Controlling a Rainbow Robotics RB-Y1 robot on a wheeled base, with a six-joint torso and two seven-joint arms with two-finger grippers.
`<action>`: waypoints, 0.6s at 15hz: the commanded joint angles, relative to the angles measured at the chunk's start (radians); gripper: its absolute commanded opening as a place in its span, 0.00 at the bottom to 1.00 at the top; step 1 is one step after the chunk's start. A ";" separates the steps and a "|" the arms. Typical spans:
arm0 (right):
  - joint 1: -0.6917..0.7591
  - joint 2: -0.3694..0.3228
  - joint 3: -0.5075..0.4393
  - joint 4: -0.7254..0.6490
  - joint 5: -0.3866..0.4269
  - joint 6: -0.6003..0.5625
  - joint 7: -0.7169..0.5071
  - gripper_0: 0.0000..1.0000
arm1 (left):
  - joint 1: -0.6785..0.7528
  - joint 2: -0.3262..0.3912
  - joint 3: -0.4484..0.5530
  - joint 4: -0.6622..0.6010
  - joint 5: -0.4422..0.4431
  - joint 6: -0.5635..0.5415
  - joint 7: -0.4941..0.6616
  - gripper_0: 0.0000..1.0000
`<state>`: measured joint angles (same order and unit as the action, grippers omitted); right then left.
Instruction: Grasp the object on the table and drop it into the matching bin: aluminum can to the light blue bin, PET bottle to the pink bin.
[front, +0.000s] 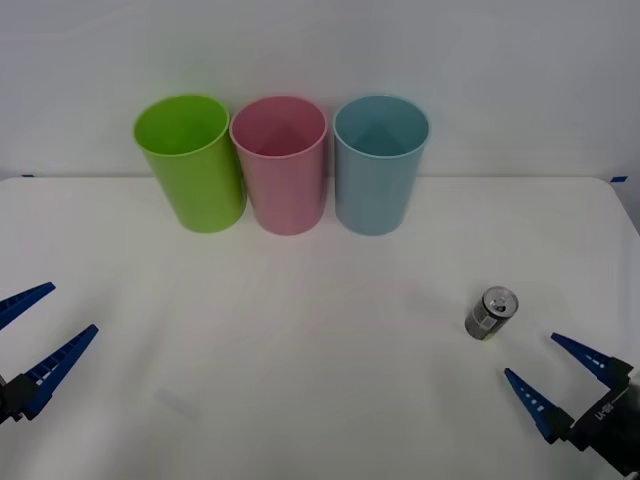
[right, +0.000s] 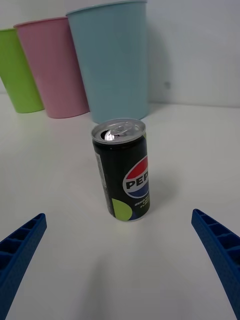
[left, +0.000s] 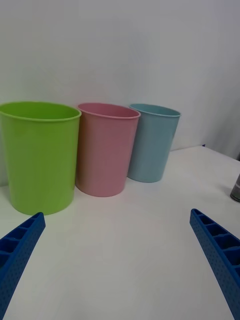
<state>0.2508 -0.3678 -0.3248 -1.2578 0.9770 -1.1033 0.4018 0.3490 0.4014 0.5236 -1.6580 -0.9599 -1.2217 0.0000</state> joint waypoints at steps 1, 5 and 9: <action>-0.021 0.020 0.029 -0.002 0.000 0.056 0.012 1.00 | 0.000 0.000 0.000 0.000 0.000 0.000 0.000 1.00; -0.058 0.049 0.064 0.000 0.008 0.126 0.032 1.00 | 0.000 0.000 0.000 0.000 0.000 0.000 0.000 1.00; -0.094 0.086 0.076 0.000 0.026 0.184 0.048 1.00 | 0.000 0.000 0.000 0.000 0.000 0.000 0.000 1.00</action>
<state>0.1651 -0.2907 -0.2508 -1.2578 0.9975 -0.9331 0.4472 0.3490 0.4014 0.5236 -1.6580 -0.9599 -1.2217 0.0000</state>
